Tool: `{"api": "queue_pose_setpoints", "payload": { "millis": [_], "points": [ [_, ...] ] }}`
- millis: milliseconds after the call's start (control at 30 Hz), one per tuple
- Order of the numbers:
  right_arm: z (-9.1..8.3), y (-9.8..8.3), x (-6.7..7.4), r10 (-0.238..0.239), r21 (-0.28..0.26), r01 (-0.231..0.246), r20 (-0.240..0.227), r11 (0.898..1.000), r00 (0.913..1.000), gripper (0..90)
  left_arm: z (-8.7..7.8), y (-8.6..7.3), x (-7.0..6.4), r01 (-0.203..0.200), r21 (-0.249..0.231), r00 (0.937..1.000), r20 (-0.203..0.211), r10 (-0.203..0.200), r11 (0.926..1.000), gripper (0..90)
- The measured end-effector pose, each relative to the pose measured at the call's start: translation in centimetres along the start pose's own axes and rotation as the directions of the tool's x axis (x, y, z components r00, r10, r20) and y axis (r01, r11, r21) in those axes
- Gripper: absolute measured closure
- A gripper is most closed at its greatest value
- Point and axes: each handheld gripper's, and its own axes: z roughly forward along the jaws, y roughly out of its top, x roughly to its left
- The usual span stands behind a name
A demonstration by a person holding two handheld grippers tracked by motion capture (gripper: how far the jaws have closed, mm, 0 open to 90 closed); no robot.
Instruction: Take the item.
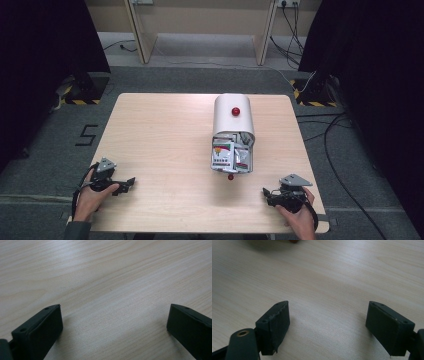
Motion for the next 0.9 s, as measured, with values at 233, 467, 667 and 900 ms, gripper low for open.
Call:
{"api": "queue_pose_setpoints", "payload": {
  "millis": [233,467,667,900],
  "points": [
    [-0.1,0.0,0.0,-0.002,-0.008,0.002,0.002,1.000,1.0000,25.1,0.0,0.0,0.0,0.000,0.000,1.0000,0.000,0.000,1.0000,0.0],
    [-1.0,0.1,-0.2,0.047,-0.088,-0.046,0.002,0.995,0.9989,26.5,0.0,0.0,0.0,-0.001,-0.001,1.0000,0.002,0.001,1.0000,0.0],
    [-2.3,0.9,0.1,0.040,-0.137,-0.038,0.011,0.990,0.9991,26.6,0.0,0.0,0.0,-0.003,-0.001,1.0000,0.003,0.003,1.0000,0.0],
    [-3.5,1.8,0.6,0.030,-0.165,-0.027,0.017,0.986,0.9994,27.1,0.0,0.0,0.0,-0.003,0.000,1.0000,0.003,0.003,1.0000,0.0]
  ]
}}
